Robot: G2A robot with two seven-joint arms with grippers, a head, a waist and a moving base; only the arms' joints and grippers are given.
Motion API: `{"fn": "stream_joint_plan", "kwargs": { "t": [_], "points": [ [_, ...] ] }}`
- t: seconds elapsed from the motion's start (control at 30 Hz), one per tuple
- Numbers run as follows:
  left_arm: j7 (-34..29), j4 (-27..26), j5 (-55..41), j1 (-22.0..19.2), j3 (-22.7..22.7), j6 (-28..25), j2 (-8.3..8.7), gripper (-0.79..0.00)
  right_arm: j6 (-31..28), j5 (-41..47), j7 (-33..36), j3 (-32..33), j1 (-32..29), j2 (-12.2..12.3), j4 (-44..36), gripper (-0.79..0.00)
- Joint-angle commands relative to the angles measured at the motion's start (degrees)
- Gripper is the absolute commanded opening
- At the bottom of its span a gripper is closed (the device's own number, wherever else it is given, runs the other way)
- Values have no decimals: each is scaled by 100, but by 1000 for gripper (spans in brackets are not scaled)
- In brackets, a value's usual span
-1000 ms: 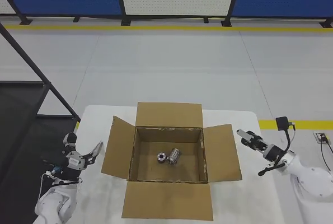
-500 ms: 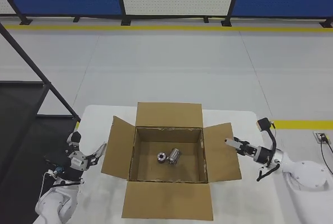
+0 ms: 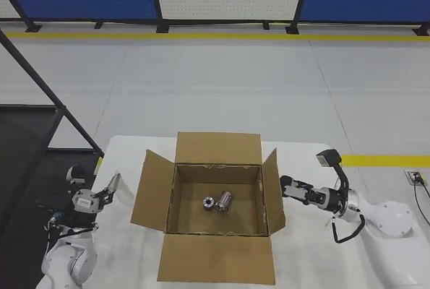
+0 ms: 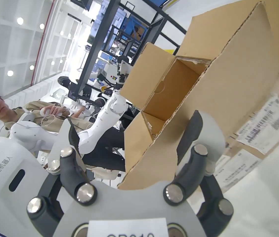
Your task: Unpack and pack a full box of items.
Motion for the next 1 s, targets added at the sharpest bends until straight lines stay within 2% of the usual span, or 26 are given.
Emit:
{"fn": "stream_joint_plan", "kwargs": {
  "t": [0.0, 0.3, 0.5, 0.67, 0.97],
  "points": [
    [23, 35, -62, -13, -22, 43, 3, 0, 20, -80, -90, -283, 139, -41, 25, 0],
    [143, 95, -295, 29, -112, 128, 17, 0, -52, -786, -948, -1657, 826, -334, 446, 0],
    [177, 102, -397, 77, -141, 153, 25, 0, -27, -1313, -1509, -2299, 1188, -521, 865, 0],
    [74, 131, -157, 119, -95, 186, 45, 0, 53, -1605, -1621, -2603, 1404, -615, 1084, 0],
    [-85, 178, 180, 127, -69, -129, 112, 0, 285, -1997, -1605, -2800, 1514, -663, 1151, 0]
  ]
}}
